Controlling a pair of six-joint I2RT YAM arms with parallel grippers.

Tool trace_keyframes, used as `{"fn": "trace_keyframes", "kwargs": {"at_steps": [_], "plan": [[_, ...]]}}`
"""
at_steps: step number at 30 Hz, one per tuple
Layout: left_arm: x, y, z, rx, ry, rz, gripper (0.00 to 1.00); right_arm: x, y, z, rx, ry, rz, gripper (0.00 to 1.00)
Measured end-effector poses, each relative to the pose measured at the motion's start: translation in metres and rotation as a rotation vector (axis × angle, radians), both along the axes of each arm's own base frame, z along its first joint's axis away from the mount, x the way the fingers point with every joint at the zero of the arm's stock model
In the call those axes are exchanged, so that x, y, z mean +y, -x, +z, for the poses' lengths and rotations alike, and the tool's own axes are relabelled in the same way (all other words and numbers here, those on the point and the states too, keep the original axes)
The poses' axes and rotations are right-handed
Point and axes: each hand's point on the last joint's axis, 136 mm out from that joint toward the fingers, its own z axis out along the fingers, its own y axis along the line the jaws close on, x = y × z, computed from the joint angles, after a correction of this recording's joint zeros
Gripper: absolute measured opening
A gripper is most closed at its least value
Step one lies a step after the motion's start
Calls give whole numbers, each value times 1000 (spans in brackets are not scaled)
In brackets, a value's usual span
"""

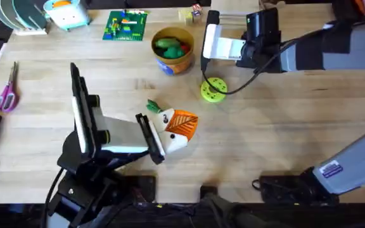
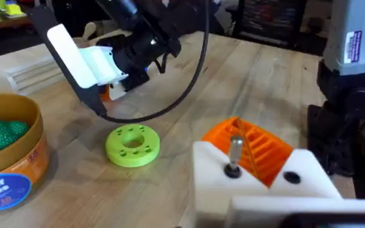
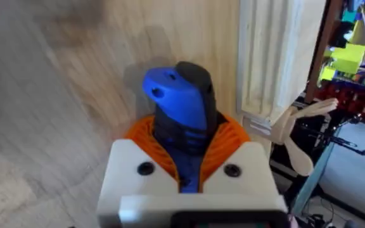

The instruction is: Pick up the gripper from the table and insert it into the empty holder that is missing its gripper. Then pick up a screw, insert it into the mounting hole, and use the screwdriver to tighten it. Finally, clean up the table by picking up the vegetable and placing it into the bucket.

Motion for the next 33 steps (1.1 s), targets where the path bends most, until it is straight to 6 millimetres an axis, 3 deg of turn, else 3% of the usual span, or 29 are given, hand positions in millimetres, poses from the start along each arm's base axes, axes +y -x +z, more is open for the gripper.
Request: {"fn": "trace_keyframes", "kwargs": {"at_steps": [6, 7, 12, 13, 20, 21, 26, 27, 33], "plan": [[0, 0, 0, 0, 0, 0, 6, 9, 11, -5, 72, 45, 35, 116], [0, 0, 0, 0, 0, 0, 6, 10, 12, -5, 80, 45, 33, 174], [0, 0, 0, 0, 0, 0, 6, 12, 15, 6, 69, 13, -11, 814], [0, 0, 0, 0, 0, 0, 6, 13, 16, 9, 69, -8, -25, 855], [0, 0, 0, 0, 0, 0, 11, 26, 36, 18, 105, -129, -99, 868], [0, 0, 0, -5, -2, 0, 102, 26, 38, 24, 99, -157, -119, 868], [0, 0, 0, -6, -2, 0, 867, 24, 47, 70, 27, -317, -221, 869], [0, 0, 0, -3, -1, 0, 961, 23, 49, 80, 12, -350, -239, 869], [0, 0, 0, -3, -2, 0, 993, 21, 64, 128, -55, -566, -339, 871]]}}
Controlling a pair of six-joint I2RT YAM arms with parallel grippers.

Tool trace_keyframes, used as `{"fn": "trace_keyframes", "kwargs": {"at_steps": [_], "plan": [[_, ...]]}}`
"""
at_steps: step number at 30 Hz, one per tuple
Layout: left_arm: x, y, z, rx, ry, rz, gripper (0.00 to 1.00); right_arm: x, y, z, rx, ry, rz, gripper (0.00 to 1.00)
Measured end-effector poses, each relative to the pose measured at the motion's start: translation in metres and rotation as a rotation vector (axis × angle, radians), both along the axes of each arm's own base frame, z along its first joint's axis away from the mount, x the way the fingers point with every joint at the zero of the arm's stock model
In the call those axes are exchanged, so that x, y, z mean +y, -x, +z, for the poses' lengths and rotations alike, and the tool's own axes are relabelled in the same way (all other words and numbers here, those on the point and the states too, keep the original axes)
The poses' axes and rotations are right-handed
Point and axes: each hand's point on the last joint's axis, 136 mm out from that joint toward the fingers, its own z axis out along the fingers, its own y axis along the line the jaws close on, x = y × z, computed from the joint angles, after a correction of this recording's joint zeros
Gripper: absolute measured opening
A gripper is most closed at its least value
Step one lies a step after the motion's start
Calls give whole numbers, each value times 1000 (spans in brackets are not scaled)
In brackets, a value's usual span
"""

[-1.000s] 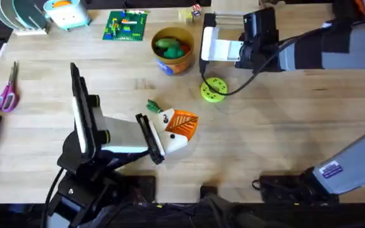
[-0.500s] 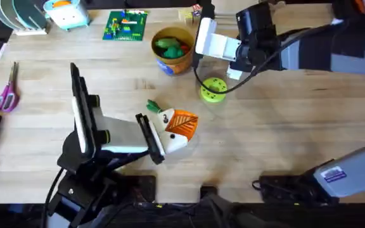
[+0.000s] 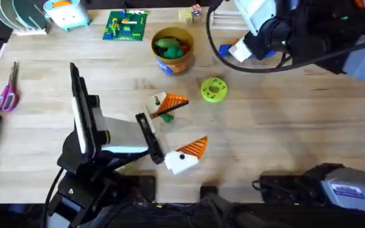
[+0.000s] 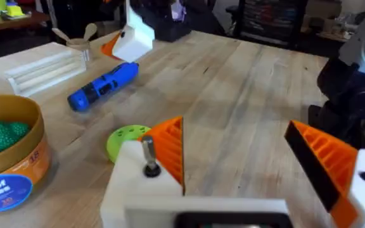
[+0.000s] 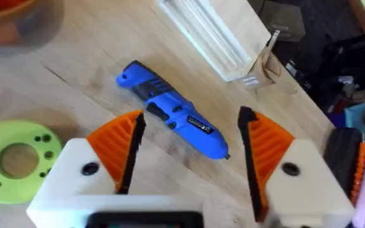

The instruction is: Pick up the gripper from the table and insert it into the empty holder that is missing its gripper. Then pick up a screw, insert it into the mounting hole, and use the screwdriver to tighten it. Finally, clean up the table by picking up the vegetable and placing it into the bucket.

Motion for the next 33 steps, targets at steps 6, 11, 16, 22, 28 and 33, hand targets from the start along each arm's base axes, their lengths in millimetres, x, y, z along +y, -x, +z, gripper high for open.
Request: {"fn": "trace_keyframes", "kwargs": {"at_steps": [6, 11, 16, 22, 28, 33], "plan": [[1, -2, 9, 7, 42, 14, 993, 17, 16, 41, -52, -244, 3, 871], [7, -13, -1, 248, 117, 104, 993, 25, 23, 58, -67, -339, 23, 873], [24, -12, -5, 487, 91, 239, 993, 29, 25, 57, -54, -368, 31, 874], [60, -9, 40, 511, 100, 450, 993, 30, 26, 57, -48, -380, 35, 877], [85, -14, 38, 670, -5, 638, 993, 31, 26, 57, -47, -384, 39, 876], [82, -35, 26, 773, -90, 700, 993, 32, 26, 57, -45, -385, 41, 875]]}}
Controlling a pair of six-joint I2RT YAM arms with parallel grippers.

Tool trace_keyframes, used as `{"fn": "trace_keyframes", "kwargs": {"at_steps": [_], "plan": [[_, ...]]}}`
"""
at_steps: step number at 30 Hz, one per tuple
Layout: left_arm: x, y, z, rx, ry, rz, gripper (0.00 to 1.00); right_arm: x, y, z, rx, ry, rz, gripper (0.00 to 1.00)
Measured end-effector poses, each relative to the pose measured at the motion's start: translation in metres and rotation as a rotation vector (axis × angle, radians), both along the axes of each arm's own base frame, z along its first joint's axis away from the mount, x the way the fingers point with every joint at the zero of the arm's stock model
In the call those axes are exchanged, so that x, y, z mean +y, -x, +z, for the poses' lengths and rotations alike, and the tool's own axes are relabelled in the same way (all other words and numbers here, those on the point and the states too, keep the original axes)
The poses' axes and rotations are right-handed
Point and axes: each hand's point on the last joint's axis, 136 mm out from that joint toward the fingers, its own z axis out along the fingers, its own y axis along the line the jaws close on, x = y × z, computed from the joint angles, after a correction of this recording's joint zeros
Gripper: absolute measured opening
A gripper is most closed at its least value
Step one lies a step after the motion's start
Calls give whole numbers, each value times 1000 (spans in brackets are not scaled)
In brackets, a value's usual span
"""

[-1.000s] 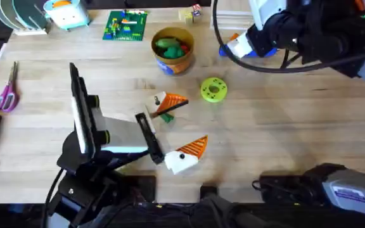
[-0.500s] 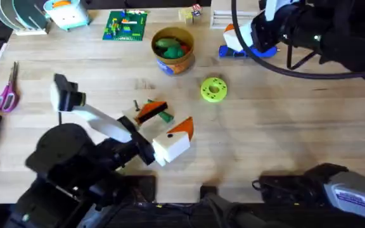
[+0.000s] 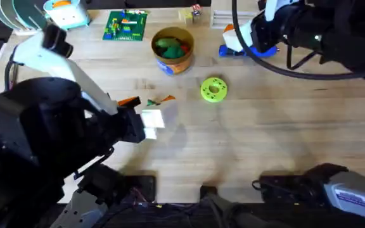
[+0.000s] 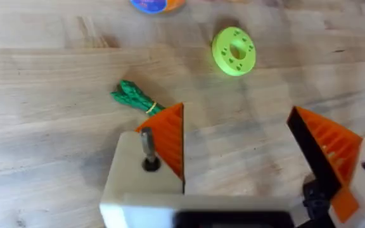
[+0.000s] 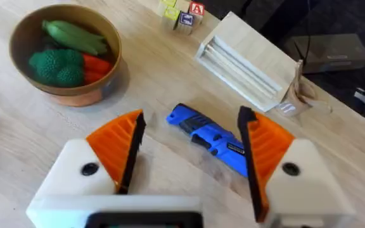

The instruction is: Pick up the gripper from the table and insert it into the empty holder that is missing its gripper. Then pick up a screw, insert it into the mounting hole, and use the screwdriver to tighten it. Finally, clean up the table by picking up the vegetable and placing it into the bucket.

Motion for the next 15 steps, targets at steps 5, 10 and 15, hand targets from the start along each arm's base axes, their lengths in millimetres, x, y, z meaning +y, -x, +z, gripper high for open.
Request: {"fn": "trace_keyframes", "kwargs": {"at_steps": [5, 10, 15], "plan": [[0, -3, -25, 133, -55, 14, 993, -1, 2, -3, 13, 5, 0, 875], [-2, -12, -35, 219, -18, 92, 993, -1, 3, -5, 22, 9, 0, 875], [1, -18, -85, 514, -27, 284, 993, -1, 3, -5, 23, 9, 0, 875]]}}
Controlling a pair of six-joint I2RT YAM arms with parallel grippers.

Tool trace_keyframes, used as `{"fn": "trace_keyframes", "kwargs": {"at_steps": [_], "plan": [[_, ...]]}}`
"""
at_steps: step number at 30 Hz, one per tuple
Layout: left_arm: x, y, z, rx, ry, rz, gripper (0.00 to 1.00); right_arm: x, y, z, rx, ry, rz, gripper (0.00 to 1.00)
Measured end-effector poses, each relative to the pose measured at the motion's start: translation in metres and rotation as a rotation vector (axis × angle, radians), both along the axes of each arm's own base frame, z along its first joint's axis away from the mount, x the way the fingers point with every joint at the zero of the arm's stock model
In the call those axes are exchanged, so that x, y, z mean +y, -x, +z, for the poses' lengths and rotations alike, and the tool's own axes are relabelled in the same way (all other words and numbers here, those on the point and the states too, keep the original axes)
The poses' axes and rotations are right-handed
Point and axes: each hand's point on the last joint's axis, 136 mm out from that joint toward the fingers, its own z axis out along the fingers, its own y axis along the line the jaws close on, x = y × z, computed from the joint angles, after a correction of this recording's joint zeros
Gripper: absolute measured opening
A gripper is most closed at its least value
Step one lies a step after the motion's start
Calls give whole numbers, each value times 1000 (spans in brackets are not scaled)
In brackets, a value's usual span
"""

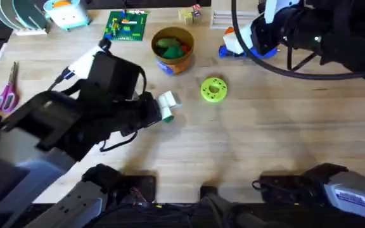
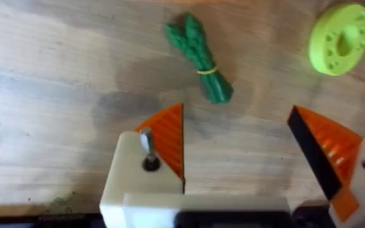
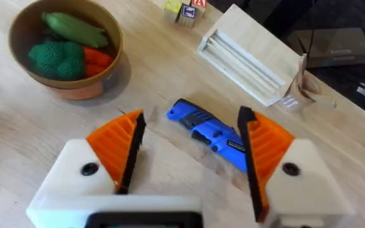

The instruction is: Pick up the gripper from the table and insert it into the empty holder that is missing its gripper. Then pick up a screw, insert it into the mounting hole, and use the screwdriver to tighten it. Finally, clean up the table by picking up the vegetable and placing it into the bucket.

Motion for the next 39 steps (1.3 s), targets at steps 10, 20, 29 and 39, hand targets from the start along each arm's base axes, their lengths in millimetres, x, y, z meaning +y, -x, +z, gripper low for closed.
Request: {"fn": "trace_keyframes", "kwargs": {"at_steps": [10, 20, 29, 39], "plan": [[0, -19, -40, 282, -129, 126, 993, 0, 0, 0, 1, 0, 0, 876], [7, -35, -43, 321, -218, 197, 993, 0, 0, 0, 1, 0, 0, 878], [13, -29, -67, 415, -273, 257, 993, 0, 0, 0, 1, 0, 0, 878], [12, -27, -71, 444, -270, 286, 555, 0, 0, 0, 1, 0, 0, 879]]}}
